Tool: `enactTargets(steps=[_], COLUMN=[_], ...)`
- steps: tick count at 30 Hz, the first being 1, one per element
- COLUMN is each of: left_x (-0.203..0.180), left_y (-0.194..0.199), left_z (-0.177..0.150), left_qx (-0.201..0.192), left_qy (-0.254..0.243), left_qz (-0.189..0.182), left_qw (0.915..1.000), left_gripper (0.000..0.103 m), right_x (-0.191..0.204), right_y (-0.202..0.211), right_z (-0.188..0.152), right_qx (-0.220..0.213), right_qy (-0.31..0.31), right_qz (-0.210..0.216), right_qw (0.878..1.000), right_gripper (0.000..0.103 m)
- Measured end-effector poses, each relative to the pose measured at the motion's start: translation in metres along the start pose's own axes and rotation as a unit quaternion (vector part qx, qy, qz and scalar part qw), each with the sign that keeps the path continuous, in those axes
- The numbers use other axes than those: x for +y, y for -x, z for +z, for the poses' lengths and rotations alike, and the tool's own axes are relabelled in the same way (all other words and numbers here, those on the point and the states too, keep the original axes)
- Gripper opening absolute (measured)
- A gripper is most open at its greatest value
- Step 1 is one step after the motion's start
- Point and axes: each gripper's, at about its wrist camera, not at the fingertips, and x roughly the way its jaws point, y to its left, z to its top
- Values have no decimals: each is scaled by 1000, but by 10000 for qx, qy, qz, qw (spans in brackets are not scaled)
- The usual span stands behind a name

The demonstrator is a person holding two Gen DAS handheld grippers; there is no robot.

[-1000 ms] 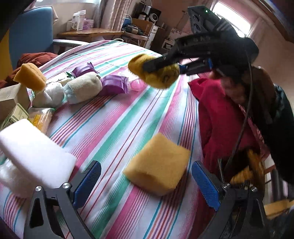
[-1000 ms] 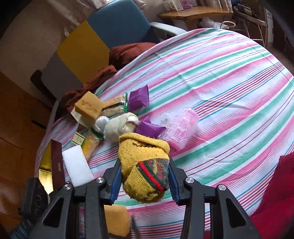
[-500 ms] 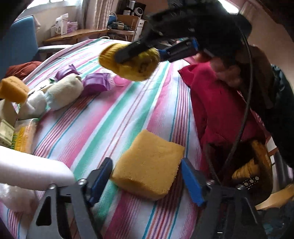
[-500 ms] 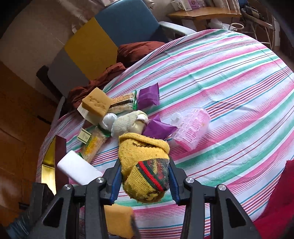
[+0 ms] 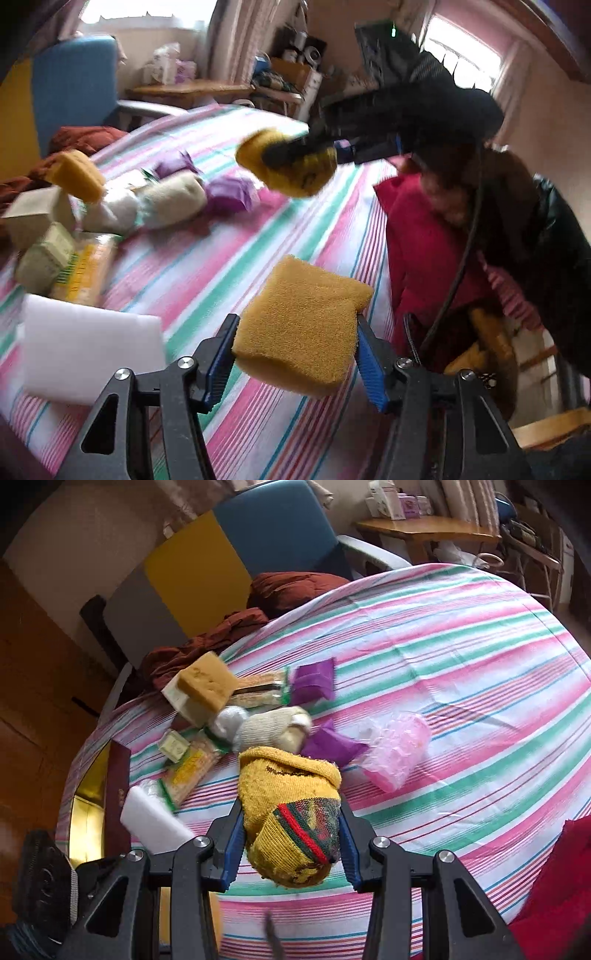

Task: Organize objects
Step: 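Grasp the yellow sponge with the left tool while the right tool lifts the sock, then carry sponge and sock to the gold tray and release both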

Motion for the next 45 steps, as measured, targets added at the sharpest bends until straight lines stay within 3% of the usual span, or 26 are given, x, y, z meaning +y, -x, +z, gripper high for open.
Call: enactTargets(steps=[6, 11, 15, 18, 23, 27, 29, 31, 35, 41, 45], left_x=[10, 37, 58, 73, 94, 106, 110, 107, 101, 102, 100], left_y=[53, 114, 166, 197, 240, 259, 271, 281, 295, 302, 303], left_z=[-19, -52, -89, -118, -171, -197, -213, -226, -244, -250, -241], left_qx=[-499, -1007, -1377, -1473, -1507, -1420, -1451, -1477, -1509, -1551, -1592], left_qy=[533, 1398, 2030, 2470, 3215, 3582, 3829, 3965, 4164, 4281, 4234], left_qz=[298, 885, 1567, 2208, 3169, 3836, 3948, 4165, 4342, 4558, 4669], left_qw=[9969, 9811, 9567, 9320, 8795, 8393, 8225, 8047, 7844, 7648, 7599], left_gripper=[61, 61, 62, 62, 64, 66, 68, 76, 96, 98, 100], right_x=[55, 119, 177, 220, 282, 324, 341, 350, 353, 351, 352], right_y=[4, -4, -19, -33, -59, -86, -97, -105, -113, -104, -96], right_z=[-3, -15, -29, -42, -63, -84, -97, -104, -114, -120, -124], right_qx=[-73, -33, 141, 301, 601, 1034, 1244, 1336, 1397, 1038, 789], right_qy=[571, 1071, 1486, 1747, 2001, 2044, 2058, 2044, 2082, 2290, 2483], right_qz=[232, 757, 1200, 1500, 1852, 2103, 2210, 2235, 2051, 1674, 1504], right_qw=[9981, 9914, 9815, 9727, 9602, 9504, 9452, 9436, 9461, 9533, 9537], right_gripper=[44, 44, 44, 44, 45, 54, 64, 78, 79, 79, 79])
